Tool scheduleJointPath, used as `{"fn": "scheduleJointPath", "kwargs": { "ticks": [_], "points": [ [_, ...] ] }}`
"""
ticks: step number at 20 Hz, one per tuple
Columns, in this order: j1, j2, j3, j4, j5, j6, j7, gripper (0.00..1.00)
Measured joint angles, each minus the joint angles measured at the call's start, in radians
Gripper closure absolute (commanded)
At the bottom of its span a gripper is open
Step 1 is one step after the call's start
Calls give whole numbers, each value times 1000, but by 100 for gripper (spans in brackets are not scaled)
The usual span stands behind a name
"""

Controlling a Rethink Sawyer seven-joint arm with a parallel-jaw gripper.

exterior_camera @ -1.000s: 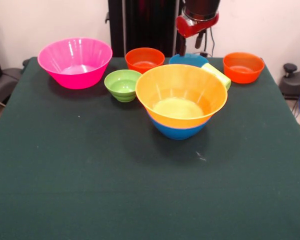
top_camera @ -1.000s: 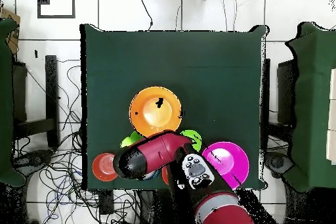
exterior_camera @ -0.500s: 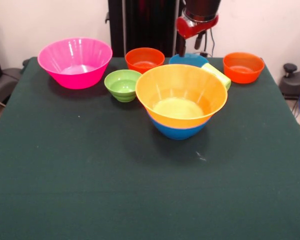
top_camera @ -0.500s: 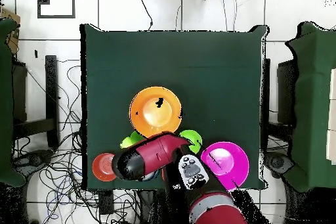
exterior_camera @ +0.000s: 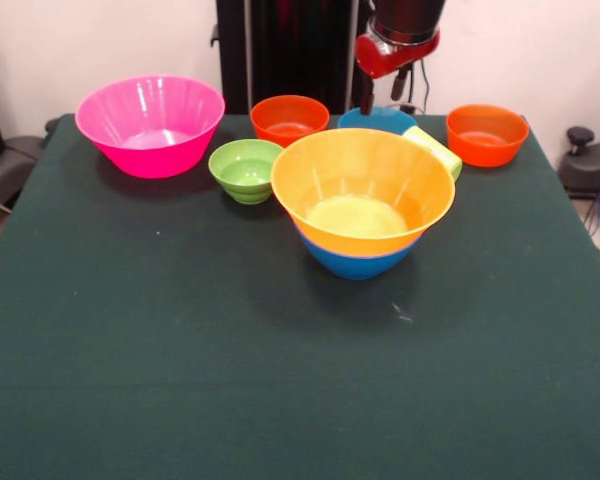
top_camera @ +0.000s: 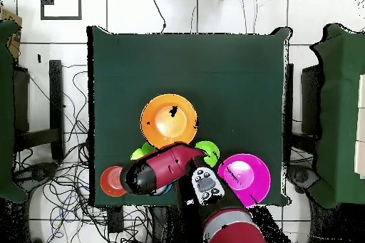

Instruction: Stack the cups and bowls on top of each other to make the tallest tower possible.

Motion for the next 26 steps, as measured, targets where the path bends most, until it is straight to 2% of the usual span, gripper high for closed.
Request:
{"fn": "scheduleJointPath", "kwargs": {
  "ticks": [11,26],
  "points": [
    [-6,-4,1,0,0,0,0,0],
    [-83,-74,3,0,7,0,0,0]
  ]
}}
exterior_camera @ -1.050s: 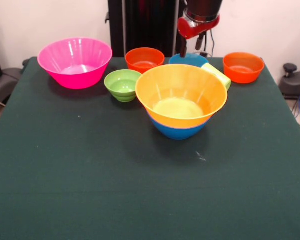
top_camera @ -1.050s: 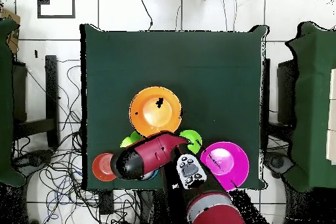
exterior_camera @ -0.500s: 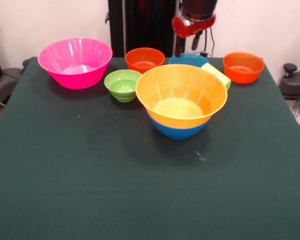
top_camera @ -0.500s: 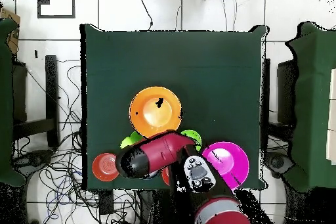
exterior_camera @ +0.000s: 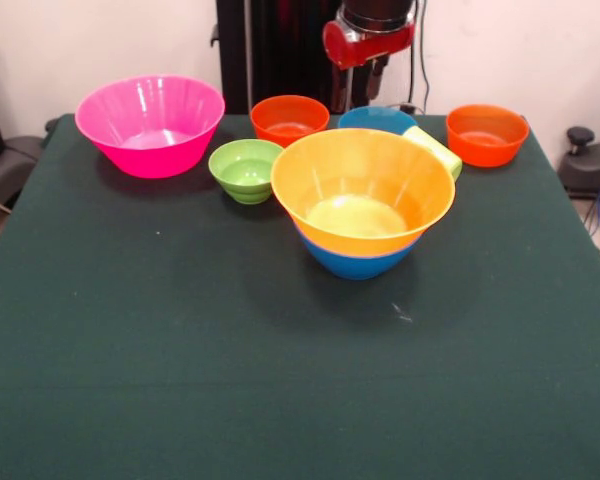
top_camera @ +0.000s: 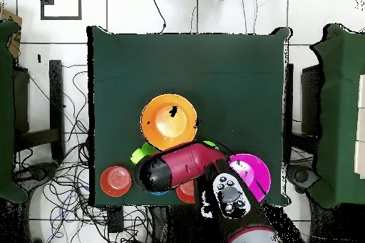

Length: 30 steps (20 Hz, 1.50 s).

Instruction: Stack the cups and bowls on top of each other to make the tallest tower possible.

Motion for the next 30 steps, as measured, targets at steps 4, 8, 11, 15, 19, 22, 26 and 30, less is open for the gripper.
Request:
{"fn": "scheduleJointPath", "kwargs": {
  "ticks": [4,8,11,15,19,22,26,30],
  "points": [
    [-1,-2,4,-2,0,0,0,0],
    [3,-2,6,0,0,0,0,0],
    [46,4,-13,9,0,-28,5,0],
    [168,41,-86,17,-16,-154,43,0],
    [287,101,-162,25,-27,-326,108,0],
    [367,165,-230,27,-37,-470,164,0],
    [424,201,-335,24,-60,-621,201,0],
    [428,228,-399,22,-76,-707,201,0]
  ]
}}
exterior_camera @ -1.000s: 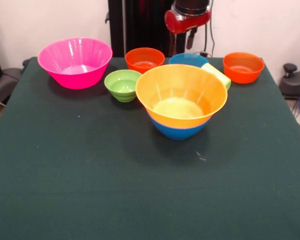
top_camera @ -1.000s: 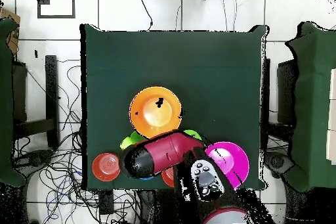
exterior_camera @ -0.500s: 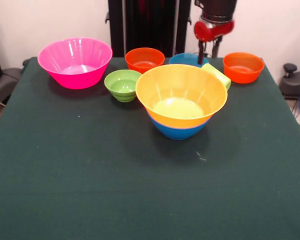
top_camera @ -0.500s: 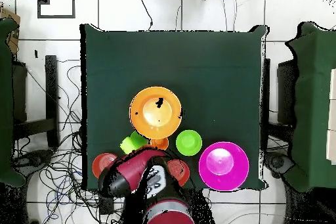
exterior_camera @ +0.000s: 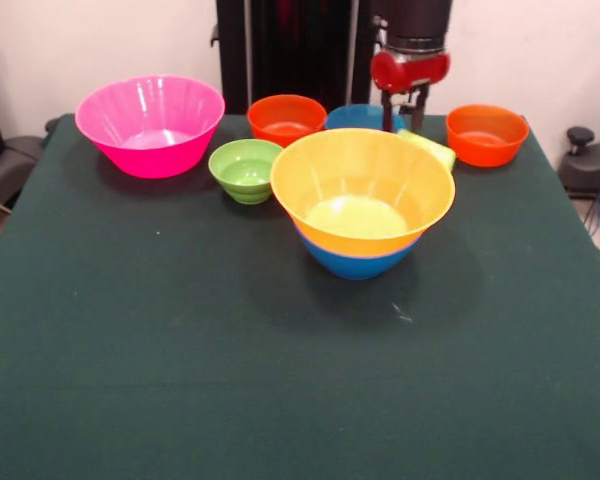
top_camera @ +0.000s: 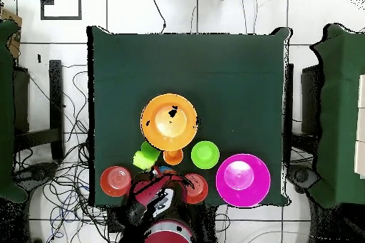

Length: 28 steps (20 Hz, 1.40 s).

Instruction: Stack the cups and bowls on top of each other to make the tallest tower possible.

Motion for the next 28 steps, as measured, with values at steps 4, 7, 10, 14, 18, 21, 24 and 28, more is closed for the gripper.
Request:
{"fn": "scheduleJointPath", "kwargs": {
  "ticks": [4,7,10,14,18,21,24,28],
  "points": [
    [0,57,-42,-1,-17,-16,0,0],
    [-1,83,-58,-1,-22,-25,0,0],
    [-1,89,-65,-2,-22,-44,0,0],
    [-1,99,-74,-2,-21,-57,0,0],
    [-4,110,-75,-2,-22,-61,0,0],
    [-5,118,-76,-2,-22,-60,0,0],
    [-5,130,-78,-2,-22,-60,0,0],
    [-13,127,-76,0,-22,-58,0,0]
  ]
}}
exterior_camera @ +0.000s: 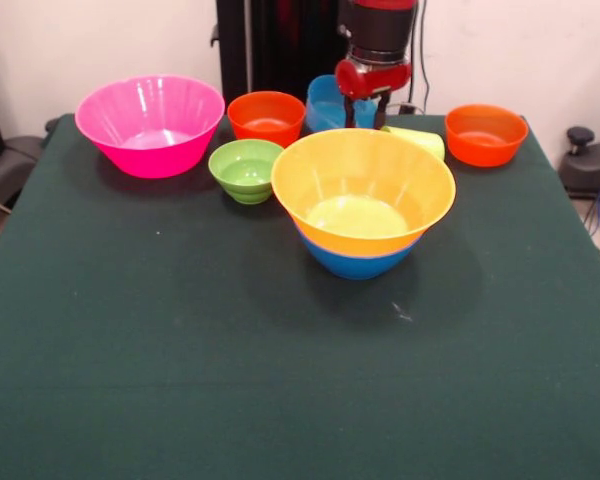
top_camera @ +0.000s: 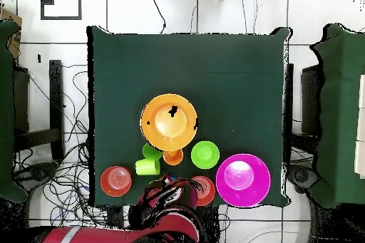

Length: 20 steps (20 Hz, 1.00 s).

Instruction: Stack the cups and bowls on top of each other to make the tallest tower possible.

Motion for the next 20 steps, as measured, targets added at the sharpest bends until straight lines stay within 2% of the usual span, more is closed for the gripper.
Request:
{"fn": "scheduleJointPath", "kwargs": {
  "ticks": [5,7,8,10,11,12,14,16,20],
  "points": [
    [-35,-48,36,34,1,43,0,0],
    [-83,-118,90,82,17,121,0,0],
    [-91,-129,99,90,22,135,0,0],
    [-145,-208,161,142,62,232,0,0],
    [-154,-220,171,150,70,247,0,0],
    [-192,-272,214,182,105,315,0,0],
    [-220,-313,247,204,132,366,0,0],
    [-242,-357,283,223,157,422,0,0],
    [-239,-381,300,226,164,441,0,0]
  ]
}}
